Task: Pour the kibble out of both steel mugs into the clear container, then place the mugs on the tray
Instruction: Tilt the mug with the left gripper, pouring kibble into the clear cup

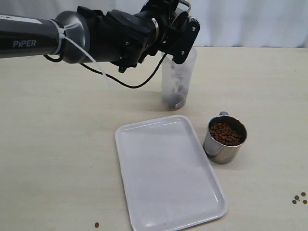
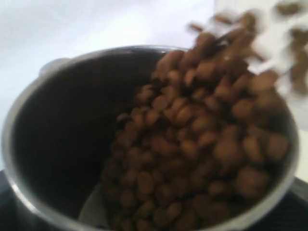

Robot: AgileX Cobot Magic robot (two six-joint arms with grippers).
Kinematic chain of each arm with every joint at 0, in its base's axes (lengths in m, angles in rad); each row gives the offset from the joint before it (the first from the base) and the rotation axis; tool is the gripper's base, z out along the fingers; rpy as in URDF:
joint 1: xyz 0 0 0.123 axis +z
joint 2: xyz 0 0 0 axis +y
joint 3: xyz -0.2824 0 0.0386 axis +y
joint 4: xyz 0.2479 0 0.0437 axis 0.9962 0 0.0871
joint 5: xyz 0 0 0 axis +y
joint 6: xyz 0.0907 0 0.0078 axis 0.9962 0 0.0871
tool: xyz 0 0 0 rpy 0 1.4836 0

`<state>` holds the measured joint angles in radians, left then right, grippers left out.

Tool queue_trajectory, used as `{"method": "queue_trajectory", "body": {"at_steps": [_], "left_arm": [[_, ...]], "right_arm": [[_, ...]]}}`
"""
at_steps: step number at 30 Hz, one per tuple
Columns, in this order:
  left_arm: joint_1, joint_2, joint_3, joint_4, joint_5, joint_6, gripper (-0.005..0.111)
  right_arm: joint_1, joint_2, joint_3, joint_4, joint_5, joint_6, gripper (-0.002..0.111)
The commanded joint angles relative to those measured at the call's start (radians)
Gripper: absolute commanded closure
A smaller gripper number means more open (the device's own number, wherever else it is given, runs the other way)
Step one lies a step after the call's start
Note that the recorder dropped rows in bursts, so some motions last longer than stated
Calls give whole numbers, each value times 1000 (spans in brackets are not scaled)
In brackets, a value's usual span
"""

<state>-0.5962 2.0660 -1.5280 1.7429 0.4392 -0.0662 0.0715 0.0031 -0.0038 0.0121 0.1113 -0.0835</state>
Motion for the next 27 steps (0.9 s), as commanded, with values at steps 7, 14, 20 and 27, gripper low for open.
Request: {"method": "queue_trajectory", "body": {"at_steps": [7, 14, 20, 27], "left_arm": [[-7, -12, -13, 1, 20, 40, 107], [-7, -2, -13, 1, 22, 78, 107], [-7, 2, -13, 1, 22, 90, 107], [-9, 2, -13, 1, 22, 100, 107]], "right_arm": [[1, -3, 4, 2, 7, -6, 103], [1, -3, 4, 2, 7, -6, 103], [1, -3, 4, 2, 7, -6, 103], [1, -3, 4, 2, 7, -6, 103]]}}
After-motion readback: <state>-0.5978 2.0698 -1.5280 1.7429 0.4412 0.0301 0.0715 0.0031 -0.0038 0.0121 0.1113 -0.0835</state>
